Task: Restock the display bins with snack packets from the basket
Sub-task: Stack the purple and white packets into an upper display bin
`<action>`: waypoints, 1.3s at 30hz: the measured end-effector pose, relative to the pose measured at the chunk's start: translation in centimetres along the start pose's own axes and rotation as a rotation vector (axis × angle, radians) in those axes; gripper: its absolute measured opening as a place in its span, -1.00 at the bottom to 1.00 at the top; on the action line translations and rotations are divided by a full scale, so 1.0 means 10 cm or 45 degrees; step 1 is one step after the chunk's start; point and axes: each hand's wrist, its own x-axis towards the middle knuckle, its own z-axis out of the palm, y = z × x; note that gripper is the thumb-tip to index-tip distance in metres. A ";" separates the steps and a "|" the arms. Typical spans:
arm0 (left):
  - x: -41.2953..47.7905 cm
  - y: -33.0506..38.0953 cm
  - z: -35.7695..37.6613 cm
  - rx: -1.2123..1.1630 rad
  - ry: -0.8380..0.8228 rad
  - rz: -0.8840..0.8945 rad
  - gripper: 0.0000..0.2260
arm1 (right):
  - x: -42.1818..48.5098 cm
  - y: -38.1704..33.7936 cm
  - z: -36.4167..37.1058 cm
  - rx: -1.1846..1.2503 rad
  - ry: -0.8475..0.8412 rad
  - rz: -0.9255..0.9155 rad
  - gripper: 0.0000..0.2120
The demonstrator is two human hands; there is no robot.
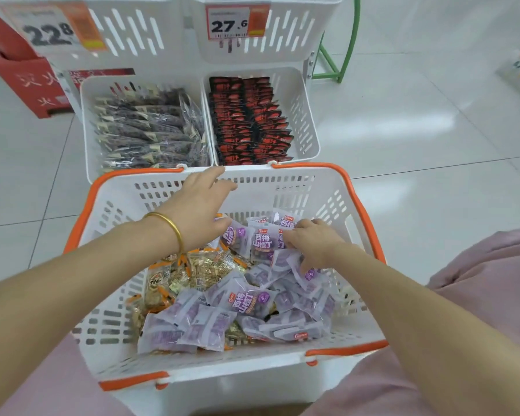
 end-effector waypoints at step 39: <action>0.53 -0.25 -0.47 -1.954 0.121 -0.653 -0.81 | -0.05 0.12 -2.05 2.032 0.311 0.093 -0.73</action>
